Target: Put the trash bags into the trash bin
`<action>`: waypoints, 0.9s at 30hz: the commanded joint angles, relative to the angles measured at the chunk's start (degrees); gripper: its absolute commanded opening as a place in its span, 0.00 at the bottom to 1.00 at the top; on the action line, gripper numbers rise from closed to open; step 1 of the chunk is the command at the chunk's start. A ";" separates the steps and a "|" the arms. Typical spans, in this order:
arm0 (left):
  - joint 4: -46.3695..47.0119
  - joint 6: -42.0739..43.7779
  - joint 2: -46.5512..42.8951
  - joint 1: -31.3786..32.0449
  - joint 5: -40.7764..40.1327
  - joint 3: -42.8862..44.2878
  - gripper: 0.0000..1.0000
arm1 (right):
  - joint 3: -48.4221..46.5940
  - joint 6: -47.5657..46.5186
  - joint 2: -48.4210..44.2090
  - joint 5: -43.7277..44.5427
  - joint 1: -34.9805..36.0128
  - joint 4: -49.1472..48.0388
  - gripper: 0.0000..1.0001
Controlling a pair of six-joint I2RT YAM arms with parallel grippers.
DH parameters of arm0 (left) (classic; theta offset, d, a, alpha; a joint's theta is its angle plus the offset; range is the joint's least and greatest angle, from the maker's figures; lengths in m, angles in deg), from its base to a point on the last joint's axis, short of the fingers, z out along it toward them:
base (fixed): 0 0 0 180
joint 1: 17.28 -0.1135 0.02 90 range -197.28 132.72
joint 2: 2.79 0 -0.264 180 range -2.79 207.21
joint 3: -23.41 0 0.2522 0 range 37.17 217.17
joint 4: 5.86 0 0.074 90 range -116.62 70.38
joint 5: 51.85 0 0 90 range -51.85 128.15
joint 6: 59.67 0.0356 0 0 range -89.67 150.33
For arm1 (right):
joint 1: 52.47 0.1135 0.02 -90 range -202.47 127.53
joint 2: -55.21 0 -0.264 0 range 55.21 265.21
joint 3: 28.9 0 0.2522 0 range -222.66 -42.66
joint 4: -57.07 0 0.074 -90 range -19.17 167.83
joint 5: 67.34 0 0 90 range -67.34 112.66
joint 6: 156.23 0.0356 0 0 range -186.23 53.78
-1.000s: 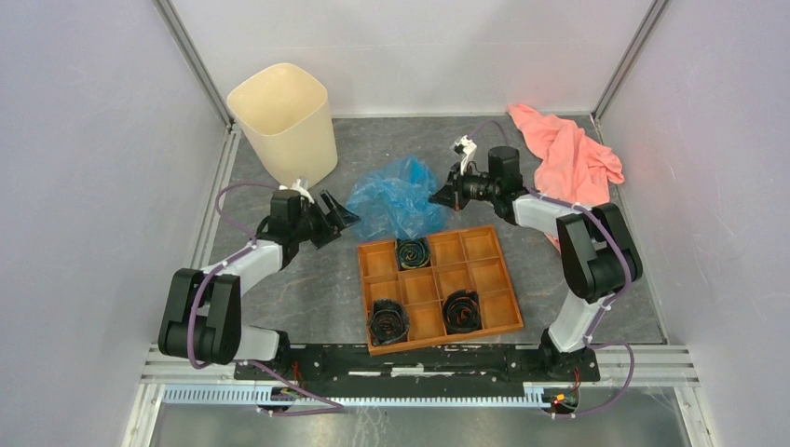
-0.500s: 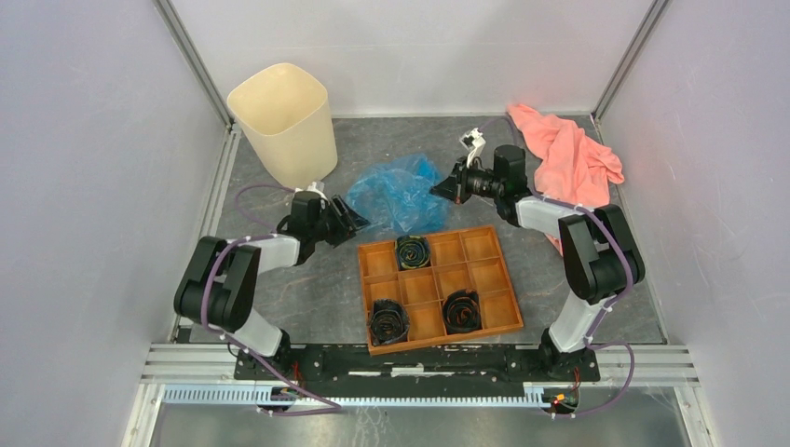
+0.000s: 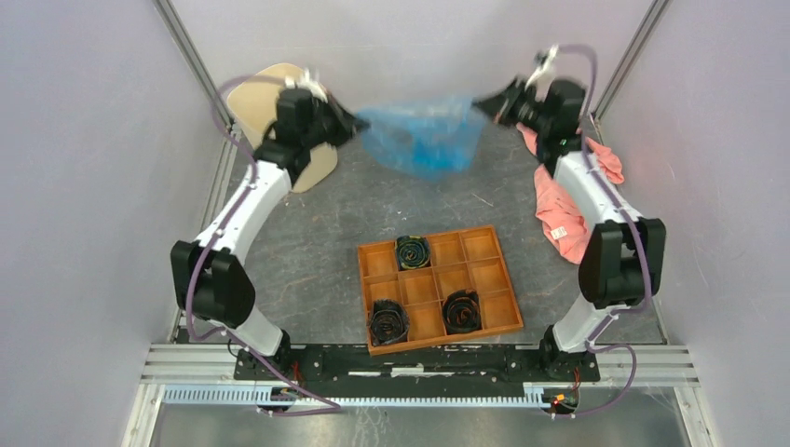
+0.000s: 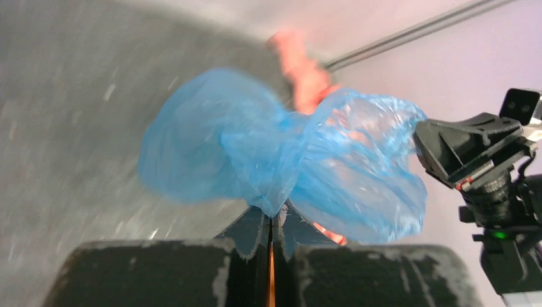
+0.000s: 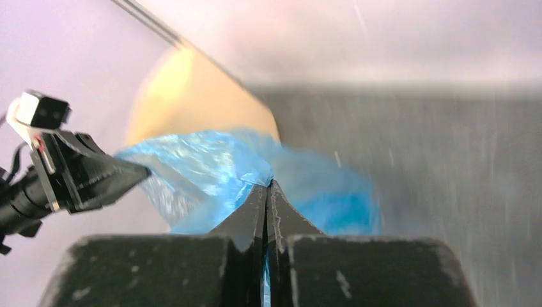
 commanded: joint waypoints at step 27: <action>-5.56 8.32 -24.45 0.23 14.49 -4.00 0.02 | 6.95 -26.54 -29.49 5.61 10.67 4.75 0.01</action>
